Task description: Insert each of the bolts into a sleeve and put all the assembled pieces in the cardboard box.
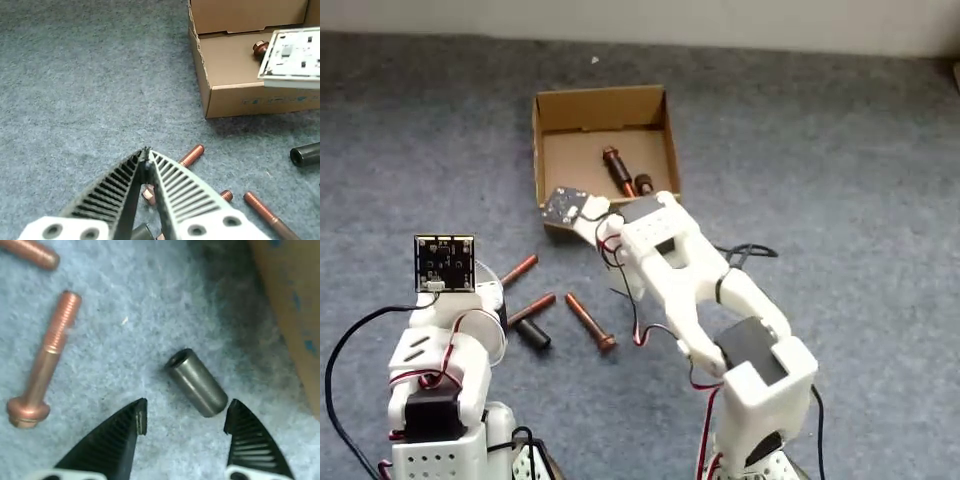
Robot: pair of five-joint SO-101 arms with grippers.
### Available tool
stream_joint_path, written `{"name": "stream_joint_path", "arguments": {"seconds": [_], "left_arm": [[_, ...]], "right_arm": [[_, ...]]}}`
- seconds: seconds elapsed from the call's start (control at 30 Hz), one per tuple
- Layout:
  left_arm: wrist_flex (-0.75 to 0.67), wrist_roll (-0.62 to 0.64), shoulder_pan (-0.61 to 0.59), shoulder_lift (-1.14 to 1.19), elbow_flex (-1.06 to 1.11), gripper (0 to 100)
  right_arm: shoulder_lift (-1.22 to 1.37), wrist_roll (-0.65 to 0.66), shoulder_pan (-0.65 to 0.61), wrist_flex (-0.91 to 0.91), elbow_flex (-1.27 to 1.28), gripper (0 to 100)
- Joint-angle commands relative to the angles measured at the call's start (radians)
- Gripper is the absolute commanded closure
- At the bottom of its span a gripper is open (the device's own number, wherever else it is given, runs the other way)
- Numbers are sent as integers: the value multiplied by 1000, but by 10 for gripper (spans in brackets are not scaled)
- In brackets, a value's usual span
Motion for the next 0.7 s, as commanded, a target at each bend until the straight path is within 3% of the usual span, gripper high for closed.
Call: {"name": "stream_joint_path", "arguments": {"seconds": [0.0,0.57,0.67], "left_arm": [[-21,-11,-12,-5,-5,982],[-21,-11,-12,-5,-5,982],[-21,-11,-12,-5,-5,982]], "right_arm": [[16,37,-12,-12,-56,757],[168,34,-36,-12,-203,761],[199,34,-39,-12,-203,839]]}}
